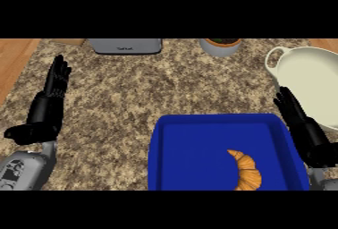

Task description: Pick the croissant from the tray and place it in the pot

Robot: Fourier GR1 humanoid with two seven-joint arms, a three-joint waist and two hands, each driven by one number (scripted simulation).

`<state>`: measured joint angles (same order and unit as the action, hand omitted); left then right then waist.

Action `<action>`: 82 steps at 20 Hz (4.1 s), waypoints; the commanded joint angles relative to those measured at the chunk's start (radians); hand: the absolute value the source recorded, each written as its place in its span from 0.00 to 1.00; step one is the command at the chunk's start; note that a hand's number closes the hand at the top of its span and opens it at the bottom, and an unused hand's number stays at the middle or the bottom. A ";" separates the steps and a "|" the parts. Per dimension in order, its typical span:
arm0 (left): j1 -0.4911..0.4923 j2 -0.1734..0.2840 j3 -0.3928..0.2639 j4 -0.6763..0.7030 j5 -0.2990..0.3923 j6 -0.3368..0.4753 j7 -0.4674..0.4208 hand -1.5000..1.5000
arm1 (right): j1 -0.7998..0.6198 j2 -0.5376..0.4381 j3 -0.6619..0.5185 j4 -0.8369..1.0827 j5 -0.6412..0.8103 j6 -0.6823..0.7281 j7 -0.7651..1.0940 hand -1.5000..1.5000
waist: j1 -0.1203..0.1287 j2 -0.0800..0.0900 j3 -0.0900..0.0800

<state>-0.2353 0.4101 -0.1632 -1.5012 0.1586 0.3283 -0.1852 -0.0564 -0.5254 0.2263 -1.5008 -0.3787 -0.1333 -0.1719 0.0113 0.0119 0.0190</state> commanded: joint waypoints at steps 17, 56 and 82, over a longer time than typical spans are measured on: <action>0.055 0.011 0.113 -0.118 0.138 -0.039 0.358 0.50 | -0.060 -0.108 -0.153 0.373 0.216 0.247 -0.748 0.00 | -0.009 -0.014 -0.019; 0.053 -0.073 0.234 -0.110 0.055 -0.151 0.387 0.50 | 0.071 -0.022 0.243 -0.224 0.973 0.480 0.248 0.00 | -0.011 -0.012 -0.019; 0.073 -0.156 0.284 -0.129 -0.031 -0.213 0.380 0.50 | -0.008 0.131 0.174 0.118 1.278 0.401 -0.088 1.00 | -0.010 -0.012 -0.019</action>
<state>-0.1894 0.2466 0.0897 -1.6383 0.1172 0.1550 0.2247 -0.0444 -0.4151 0.4104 -1.4340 0.8644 0.2619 -0.2167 0.0014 -0.0051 -0.0046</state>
